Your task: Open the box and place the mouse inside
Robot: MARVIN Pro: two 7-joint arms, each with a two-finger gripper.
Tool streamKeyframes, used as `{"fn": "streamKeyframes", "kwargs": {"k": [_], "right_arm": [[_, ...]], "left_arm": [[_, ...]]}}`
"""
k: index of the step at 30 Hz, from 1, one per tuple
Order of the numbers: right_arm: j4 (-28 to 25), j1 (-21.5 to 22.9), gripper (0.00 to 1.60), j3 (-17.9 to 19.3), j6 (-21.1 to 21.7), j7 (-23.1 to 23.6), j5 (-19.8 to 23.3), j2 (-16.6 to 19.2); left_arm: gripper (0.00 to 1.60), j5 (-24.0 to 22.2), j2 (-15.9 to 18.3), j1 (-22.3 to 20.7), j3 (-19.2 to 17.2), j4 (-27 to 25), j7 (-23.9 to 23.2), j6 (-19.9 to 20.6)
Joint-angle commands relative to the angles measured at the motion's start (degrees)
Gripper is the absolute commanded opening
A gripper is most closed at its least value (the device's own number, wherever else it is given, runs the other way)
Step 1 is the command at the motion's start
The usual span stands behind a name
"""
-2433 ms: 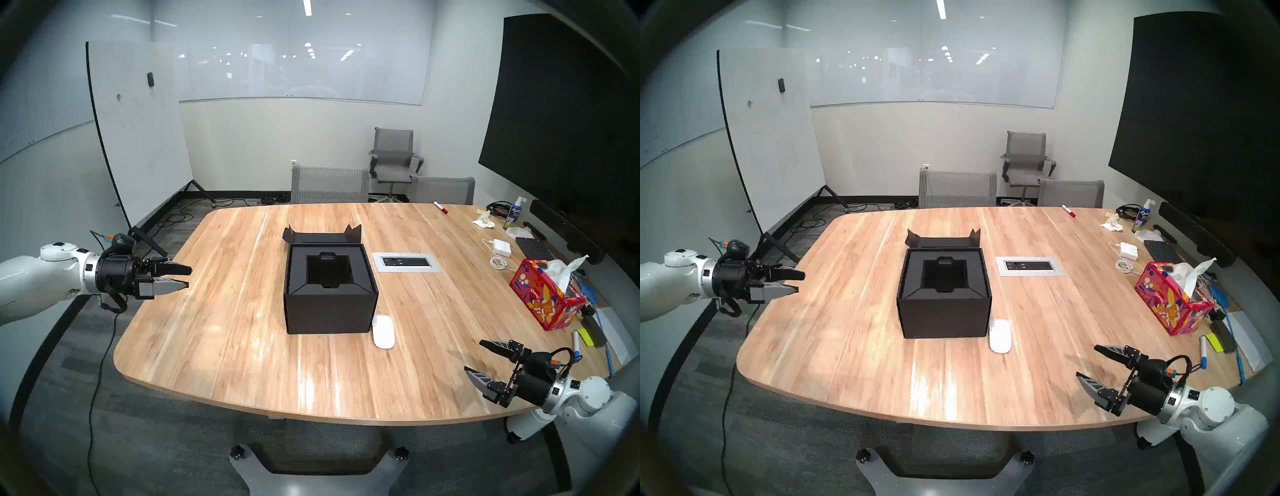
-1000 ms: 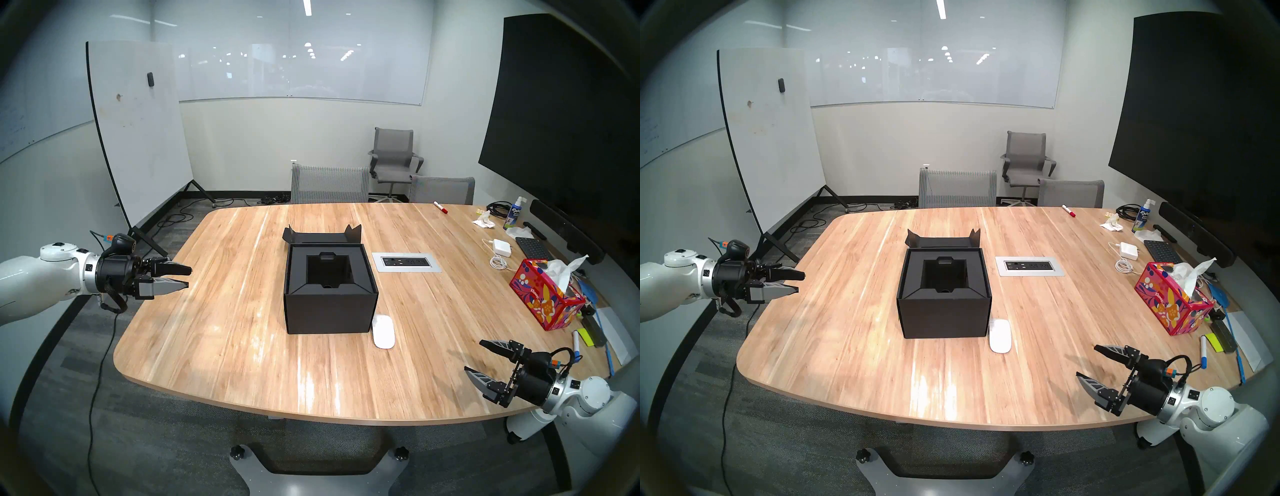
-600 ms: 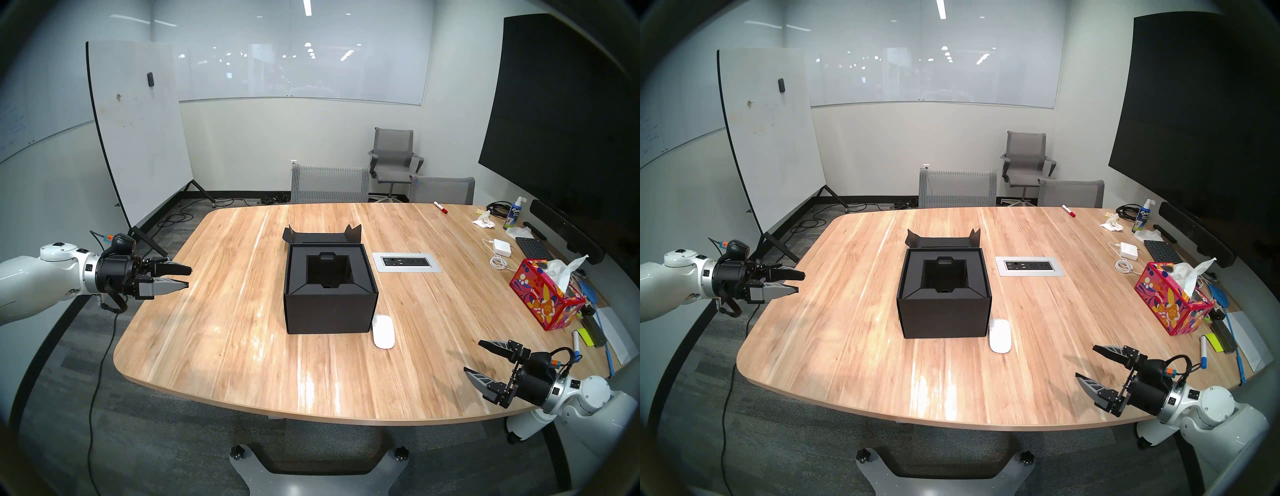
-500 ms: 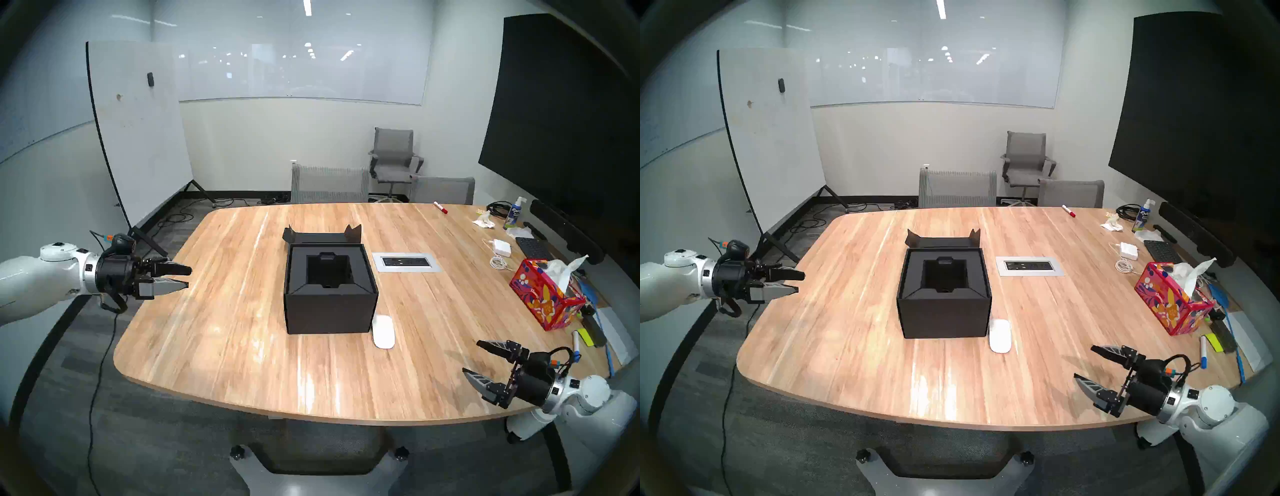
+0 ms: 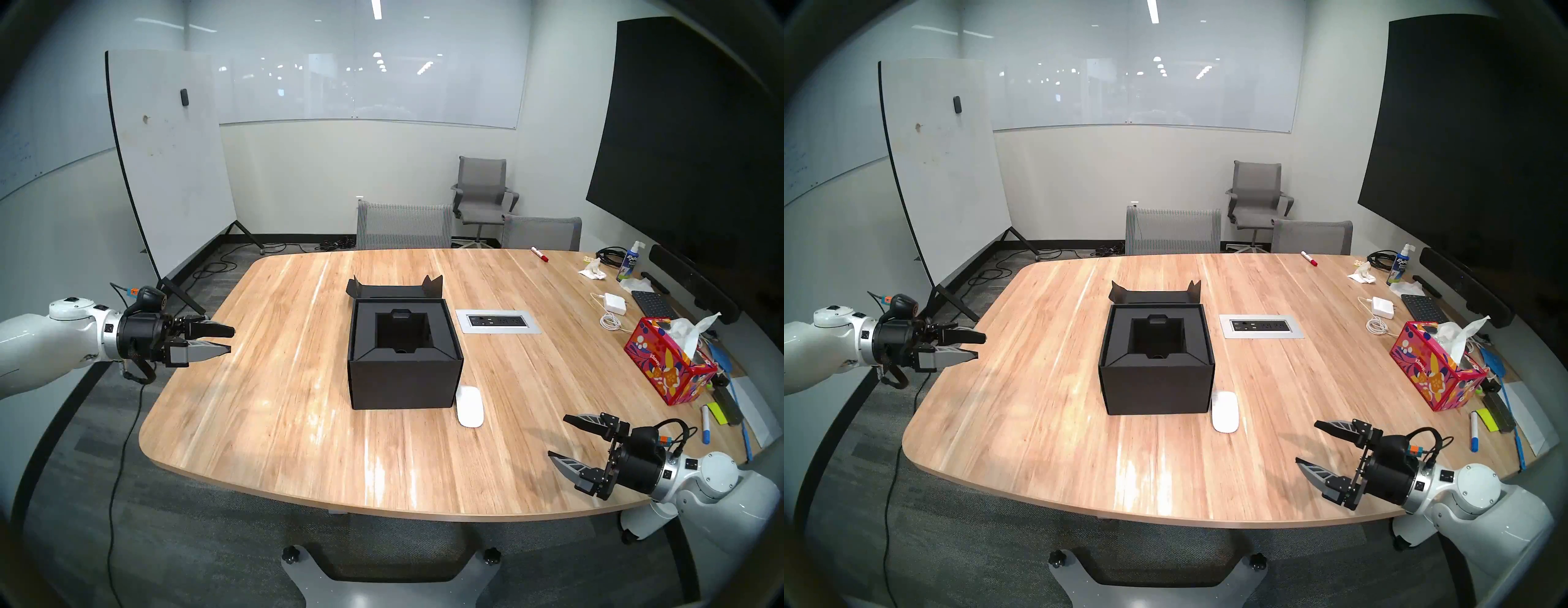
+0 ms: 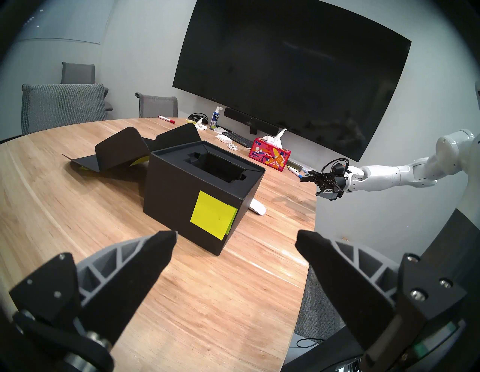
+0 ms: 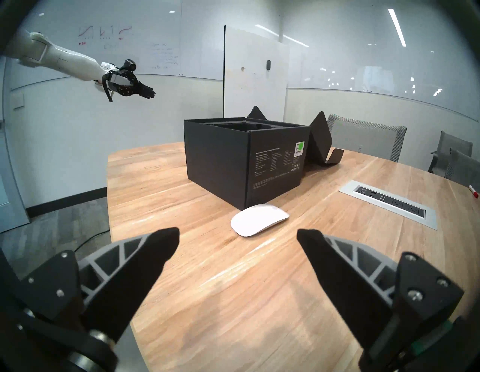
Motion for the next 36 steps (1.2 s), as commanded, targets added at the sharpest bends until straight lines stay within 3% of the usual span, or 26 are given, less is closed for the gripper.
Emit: {"fn": "streamKeyframes", "kwargs": {"k": [1,21,29,30,31,36], "right_arm": [[0.8,6.7,1.6,-2.7,0.3,-0.3,1.5,2.2],[3.3,17.8,1.6,-10.8,3.7,0.8,2.0,1.6],[4.2,22.6,1.6,-13.5,4.8,2.8,0.9,-1.0],[5.3,24.9,1.6,-15.0,5.0,3.7,0.6,-1.7],[4.5,22.9,1.6,-13.4,4.9,3.4,0.6,-1.7],[6.0,26.5,1.6,-15.3,5.6,5.5,-0.5,-3.7]], "left_arm": [[1.6,-0.4,-0.1,-0.6,-0.6,-0.1,0.0,0.1],[1.6,-0.4,-0.1,-0.6,-0.5,-0.1,0.0,0.0],[1.6,-0.4,-0.1,-0.6,-0.5,-0.1,0.0,0.0],[1.6,-0.4,-0.1,-0.6,-0.5,-0.1,0.0,0.0],[1.6,-0.4,-0.1,-0.6,-0.5,-0.1,0.0,0.0],[1.6,-0.4,-0.1,-0.6,-0.5,-0.1,0.0,0.0]]}}
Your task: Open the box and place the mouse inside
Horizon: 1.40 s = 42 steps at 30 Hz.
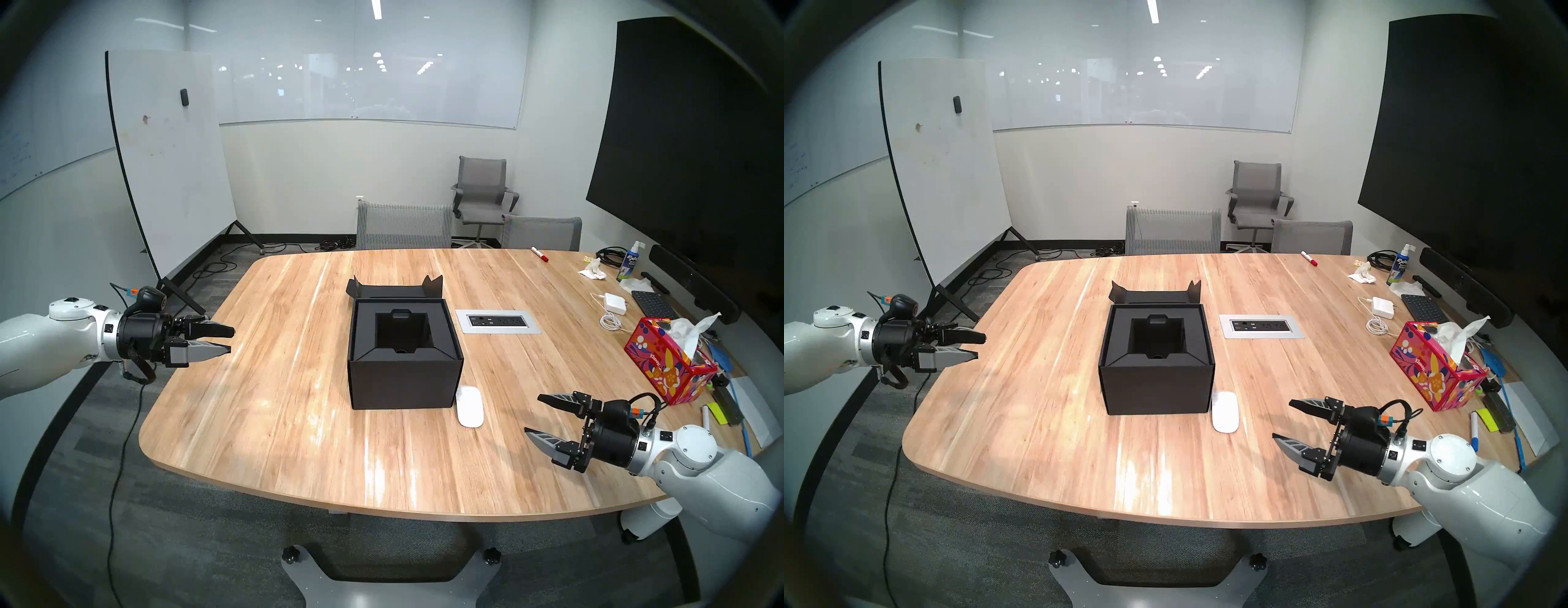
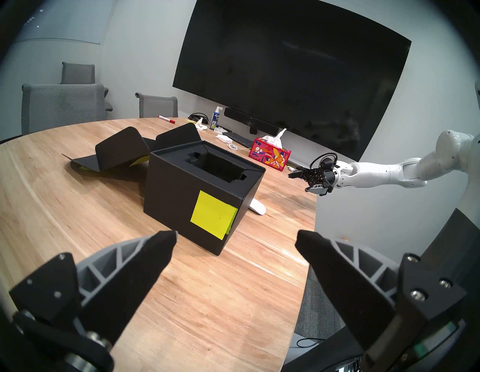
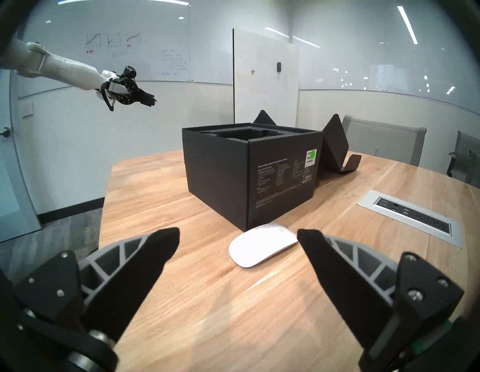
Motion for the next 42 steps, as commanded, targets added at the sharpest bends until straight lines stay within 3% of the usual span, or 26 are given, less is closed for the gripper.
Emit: {"fn": "streamKeyframes", "kwargs": {"k": [1,10,27,28,42], "right_arm": [[1.6,7.4,1.6,-1.6,0.2,2.7,-1.1,-3.2],[4.0,11.1,1.6,-2.3,1.2,5.8,-3.0,-7.0],[12.1,21.9,1.6,-5.8,2.3,14.4,-6.3,-14.8],[11.7,20.9,1.6,-4.7,2.4,14.5,-6.6,-15.3],[20.4,29.3,1.6,-8.5,3.3,23.1,-7.0,-18.5]], "left_arm": [[1.6,-0.4,-0.2,-0.6,-0.6,-0.1,0.0,0.1],[1.6,-0.4,-0.2,-0.6,-0.6,-0.1,0.0,0.1],[1.6,-0.4,-0.2,-0.6,-0.6,-0.1,0.0,0.1],[1.6,-0.4,-0.2,-0.6,-0.6,-0.1,0.0,0.1],[1.6,-0.5,-0.2,-0.7,-0.6,-0.1,0.0,0.2]]}}
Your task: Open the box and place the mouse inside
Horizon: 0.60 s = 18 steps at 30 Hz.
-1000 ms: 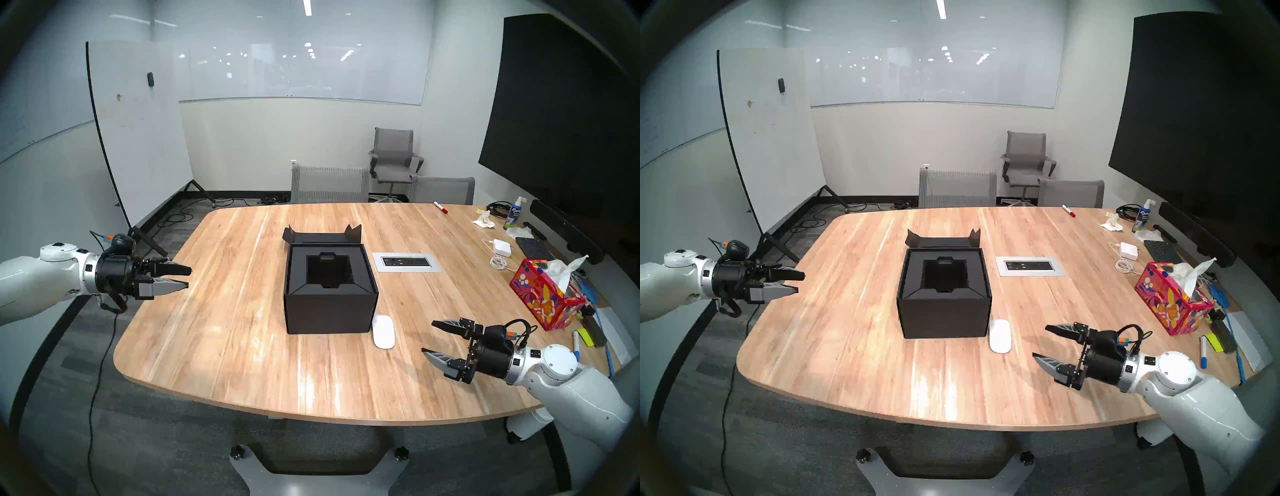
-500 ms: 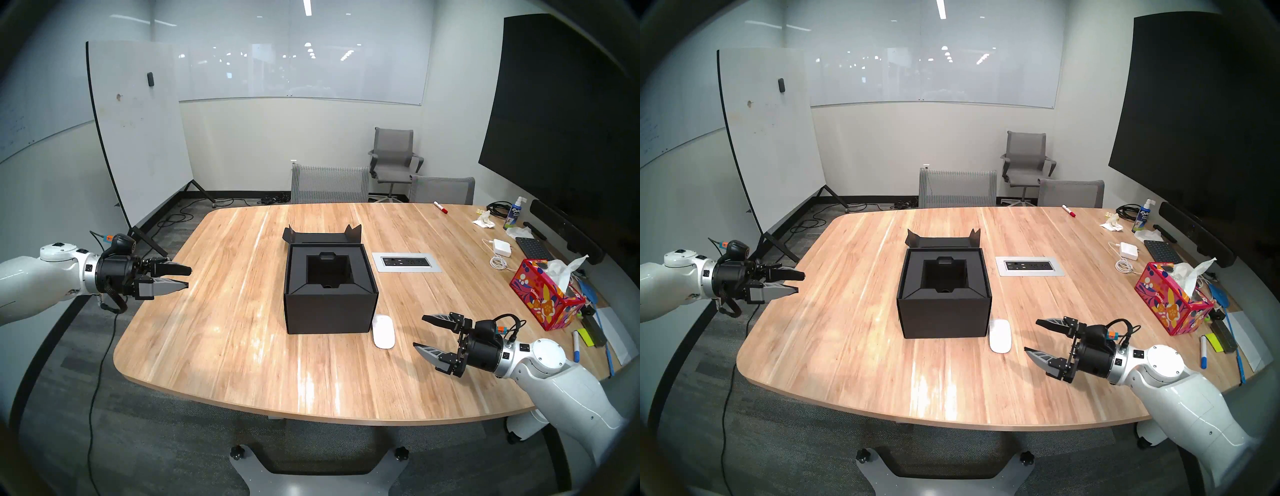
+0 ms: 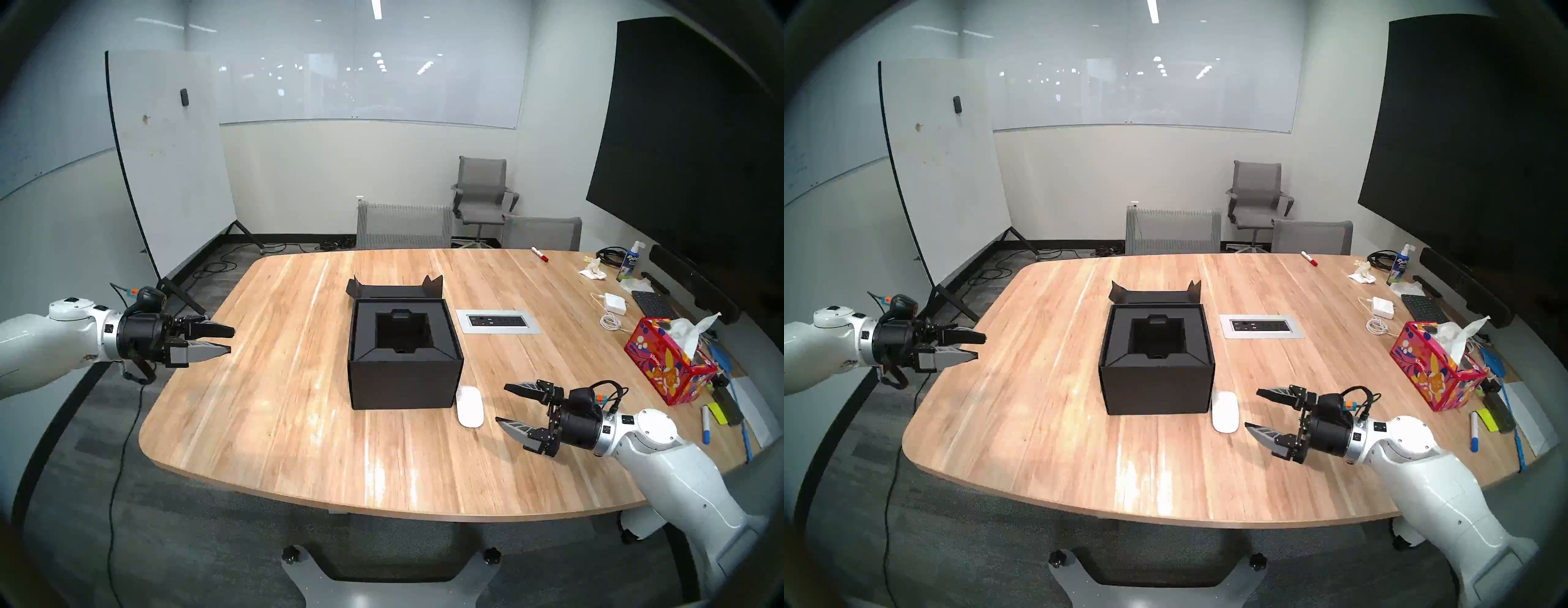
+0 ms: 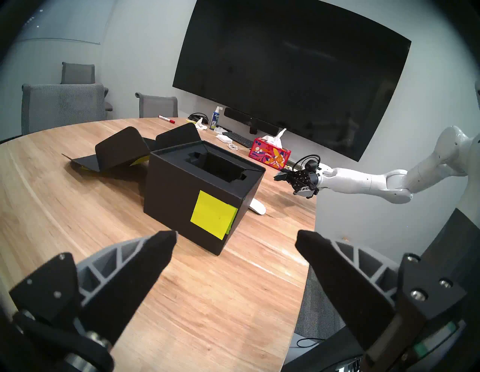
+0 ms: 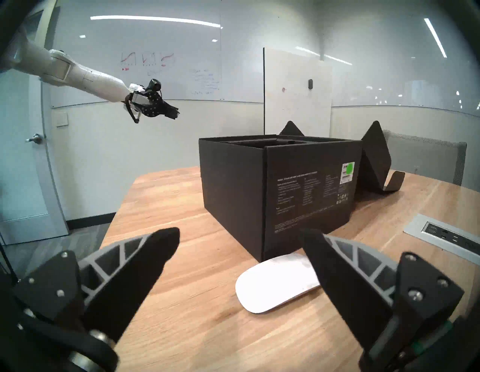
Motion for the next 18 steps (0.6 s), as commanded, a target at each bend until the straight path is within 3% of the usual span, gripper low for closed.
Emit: {"fn": "streamKeyframes", "kwargs": {"k": [1,7,8,9,10,14,18], "right_arm": [[2.6,6.3,1.6,-1.1,0.2,3.6,0.5,-1.6],[4.0,7.3,1.6,-1.8,0.2,5.4,0.4,-1.8],[4.1,7.3,1.35,-1.8,0.3,5.5,0.4,-1.8],[4.2,7.4,0.97,-1.9,0.3,5.6,0.4,-1.8],[4.2,7.4,0.79,-1.9,0.3,5.7,0.4,-1.8],[4.0,7.3,0.61,-2.0,0.6,6.2,0.3,-1.5],[3.4,7.0,0.28,-2.1,1.3,6.6,0.0,-1.0]], "left_arm": [[1.6,-0.5,-0.1,-0.7,-0.6,-0.1,0.0,0.2],[1.6,-0.5,-0.1,-0.7,-0.6,-0.1,0.0,0.2],[1.6,-0.5,-0.1,-0.7,-0.6,-0.1,0.0,0.2],[1.6,-0.5,-0.1,-0.7,-0.6,-0.1,0.0,0.2],[1.6,-0.5,-0.1,-0.7,-0.6,-0.1,0.0,0.2],[1.6,-0.5,-0.1,-0.7,-0.6,-0.1,0.0,0.3],[1.6,-0.5,-0.1,-0.7,-0.6,-0.1,0.0,0.3]]}}
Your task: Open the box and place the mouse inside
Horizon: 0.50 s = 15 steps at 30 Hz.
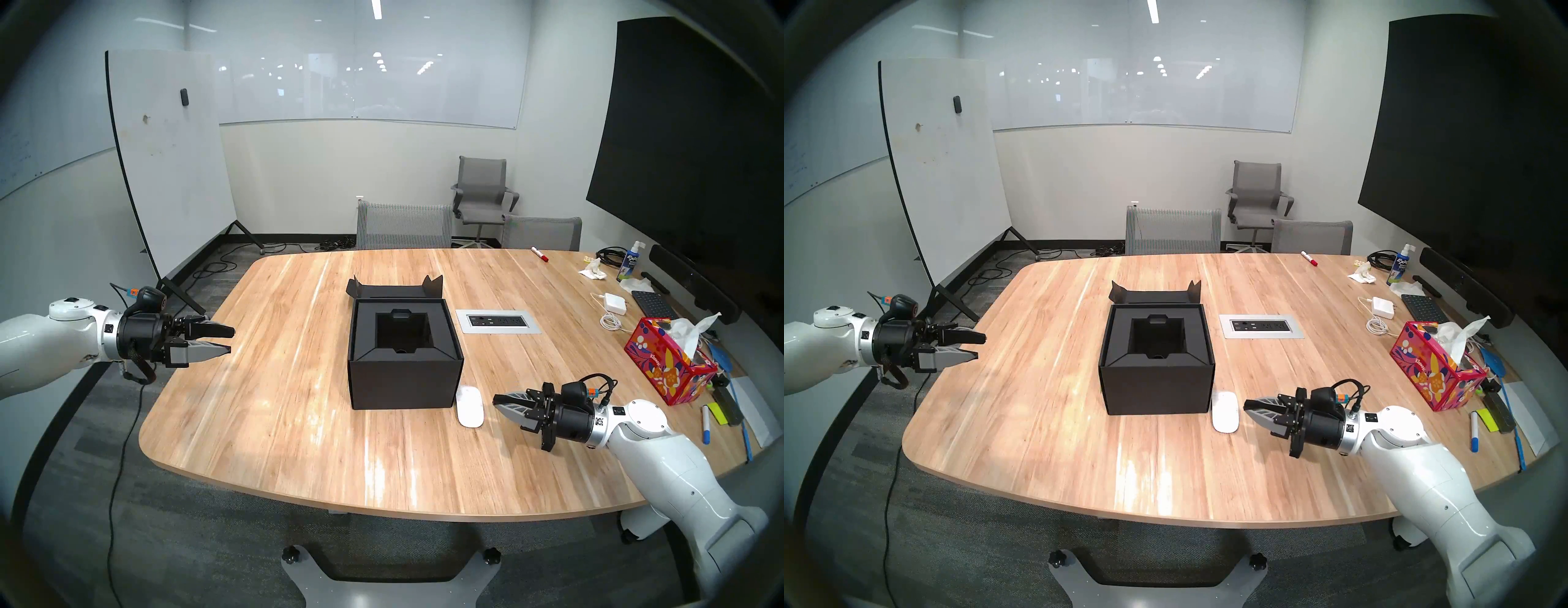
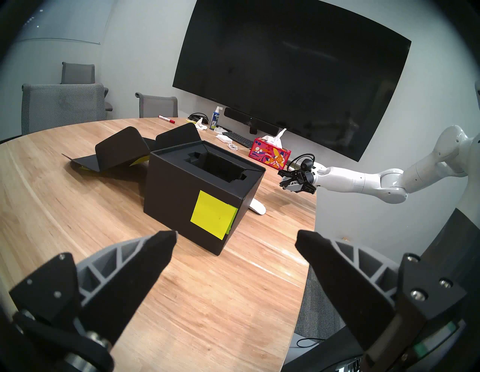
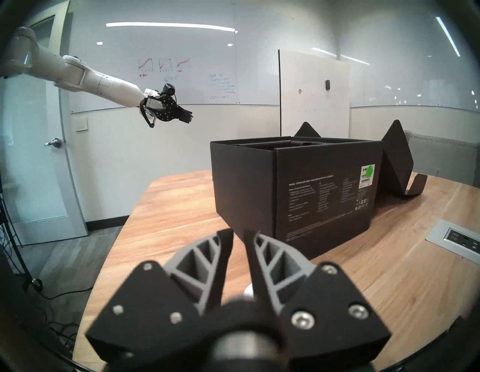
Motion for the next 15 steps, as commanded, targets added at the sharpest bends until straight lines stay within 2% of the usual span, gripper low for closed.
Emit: {"fn": "streamKeyframes", "kwargs": {"k": [1,2,15], "right_arm": [[-1.6,1.1,0.11,0.2,0.8,0.8,-0.1,1.1],[-1.8,1.0,0.0,0.1,1.1,0.8,-0.3,1.2],[-3.5,0.6,0.0,0.0,3.7,2.2,-1.8,2.4]], "left_arm": [[1.6,-0.5,-0.1,-0.7,-0.6,-0.1,0.0,0.2],[1.6,-0.5,-0.1,-0.7,-0.6,-0.1,0.0,0.2],[1.6,-0.5,-0.1,-0.6,-0.6,-0.1,0.0,0.2]]}}
